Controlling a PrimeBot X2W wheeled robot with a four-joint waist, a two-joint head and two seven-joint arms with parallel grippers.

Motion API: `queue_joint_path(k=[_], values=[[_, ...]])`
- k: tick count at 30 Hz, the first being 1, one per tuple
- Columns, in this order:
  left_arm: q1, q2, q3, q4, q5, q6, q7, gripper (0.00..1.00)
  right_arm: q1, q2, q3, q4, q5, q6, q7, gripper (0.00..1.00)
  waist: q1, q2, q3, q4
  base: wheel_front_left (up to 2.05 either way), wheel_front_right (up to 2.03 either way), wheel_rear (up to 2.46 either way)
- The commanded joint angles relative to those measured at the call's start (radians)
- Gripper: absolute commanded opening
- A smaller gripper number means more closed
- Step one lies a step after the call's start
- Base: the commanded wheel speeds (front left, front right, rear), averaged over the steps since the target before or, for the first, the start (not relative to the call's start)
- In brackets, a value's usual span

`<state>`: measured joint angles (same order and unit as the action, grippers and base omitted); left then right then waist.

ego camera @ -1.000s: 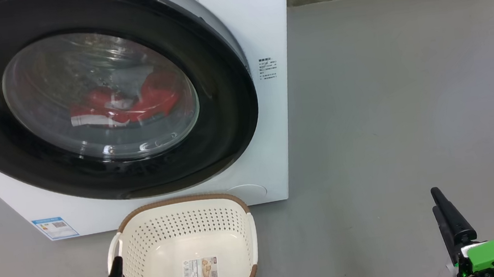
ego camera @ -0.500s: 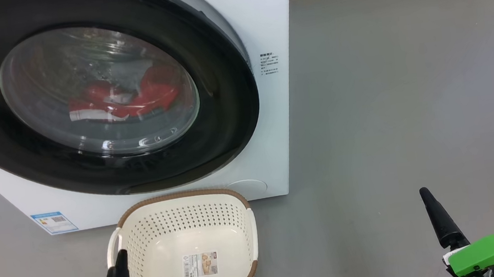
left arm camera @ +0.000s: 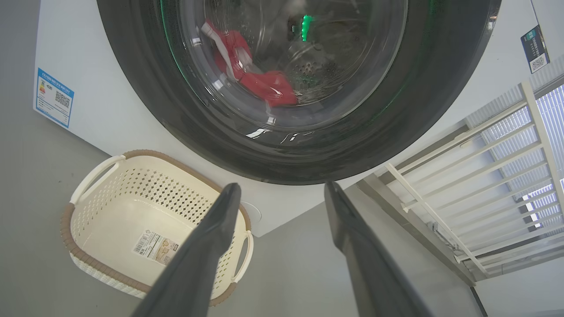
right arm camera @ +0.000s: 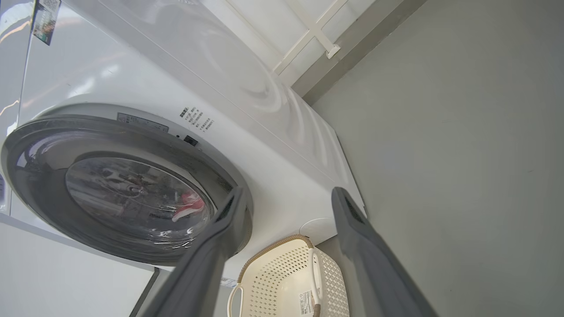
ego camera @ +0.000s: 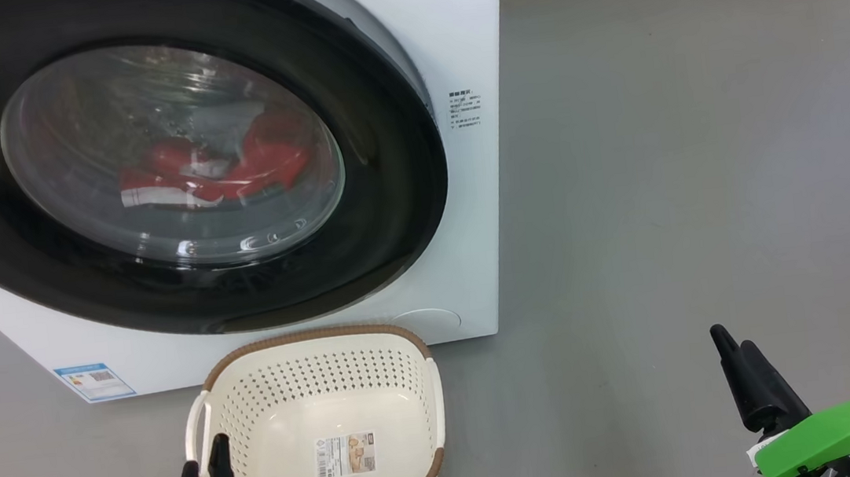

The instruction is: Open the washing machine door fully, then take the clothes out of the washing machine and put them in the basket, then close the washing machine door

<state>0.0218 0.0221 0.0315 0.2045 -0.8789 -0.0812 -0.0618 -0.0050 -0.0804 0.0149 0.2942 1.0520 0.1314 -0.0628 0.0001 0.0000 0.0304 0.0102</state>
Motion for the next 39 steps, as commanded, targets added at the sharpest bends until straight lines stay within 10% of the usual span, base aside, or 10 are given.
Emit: queue_joint_path(k=[1, 39], values=[[-0.009, 0.017, 0.013, -0.034, 0.036, 0.007, -0.015, 1.00, -0.024, -0.020, 0.015, -0.031, -0.030, 0.000, -0.013, 1.00, 0.0000, 0.0000, 0.000, 0.000, 0.00, 0.00, 0.00], [0.036, 0.024, -0.007, -0.101, 0.505, 0.045, -0.129, 1.00, 0.006, -0.056, 0.079, -0.054, -0.392, -0.001, -0.128, 1.00, 0.0000, 0.0000, -0.003, 0.003, 0.00, 0.00, 0.00]])
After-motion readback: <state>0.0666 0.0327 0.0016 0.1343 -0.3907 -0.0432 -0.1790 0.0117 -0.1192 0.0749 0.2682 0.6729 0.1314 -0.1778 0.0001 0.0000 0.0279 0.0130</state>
